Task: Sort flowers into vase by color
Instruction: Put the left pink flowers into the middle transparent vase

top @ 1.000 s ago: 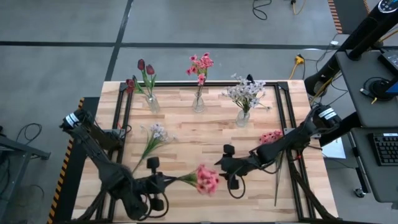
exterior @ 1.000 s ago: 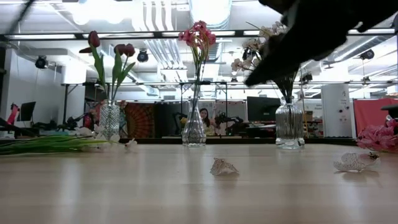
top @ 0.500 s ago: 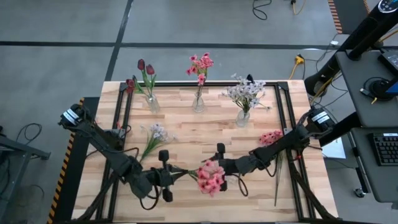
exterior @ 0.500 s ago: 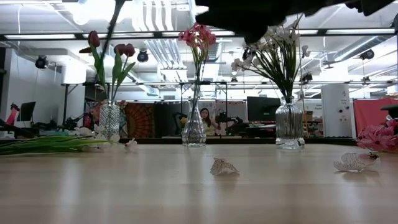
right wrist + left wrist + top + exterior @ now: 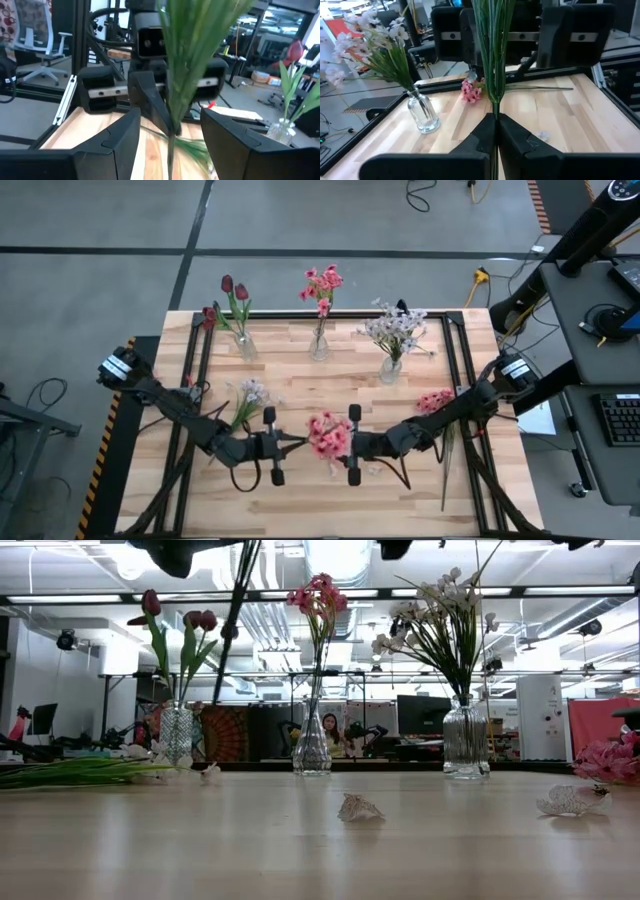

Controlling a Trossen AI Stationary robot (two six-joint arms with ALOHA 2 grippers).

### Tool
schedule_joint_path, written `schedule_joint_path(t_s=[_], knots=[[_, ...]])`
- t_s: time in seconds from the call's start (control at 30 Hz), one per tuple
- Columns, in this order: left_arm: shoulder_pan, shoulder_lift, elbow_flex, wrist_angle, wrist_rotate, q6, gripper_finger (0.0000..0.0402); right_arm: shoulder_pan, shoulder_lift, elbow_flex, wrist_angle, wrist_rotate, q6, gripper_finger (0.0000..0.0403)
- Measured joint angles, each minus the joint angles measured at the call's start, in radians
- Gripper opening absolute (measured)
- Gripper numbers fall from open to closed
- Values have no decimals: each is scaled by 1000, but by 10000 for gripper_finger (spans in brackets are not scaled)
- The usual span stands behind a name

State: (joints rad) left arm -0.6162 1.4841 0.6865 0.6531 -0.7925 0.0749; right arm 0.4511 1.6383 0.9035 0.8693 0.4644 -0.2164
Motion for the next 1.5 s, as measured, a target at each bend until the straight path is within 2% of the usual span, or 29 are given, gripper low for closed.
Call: schedule_joint_path(t_s=[0.23, 0.7, 0.9, 1.17, 1.33, 1.5], knots=[[34, 0, 15, 33, 79, 56, 0, -13, 0, 32, -1, -1, -12, 201], [86, 1, 31, 99, 125, 136, 0, -26, 0, 110, -20, -45, -57, 195], [96, 1, 32, 97, 125, 138, 0, -38, 0, 173, -149, -44, -39, 147], [98, 1, 32, 101, 126, 146, 0, -40, 0, 216, -236, -4, -58, 22], [111, 1, 32, 100, 124, 150, 11, -40, 0, 249, -307, 50, -57, 17], [141, 1, 31, 87, 122, 152, 59, -40, -14, 308, -445, 102, -56, 14]])
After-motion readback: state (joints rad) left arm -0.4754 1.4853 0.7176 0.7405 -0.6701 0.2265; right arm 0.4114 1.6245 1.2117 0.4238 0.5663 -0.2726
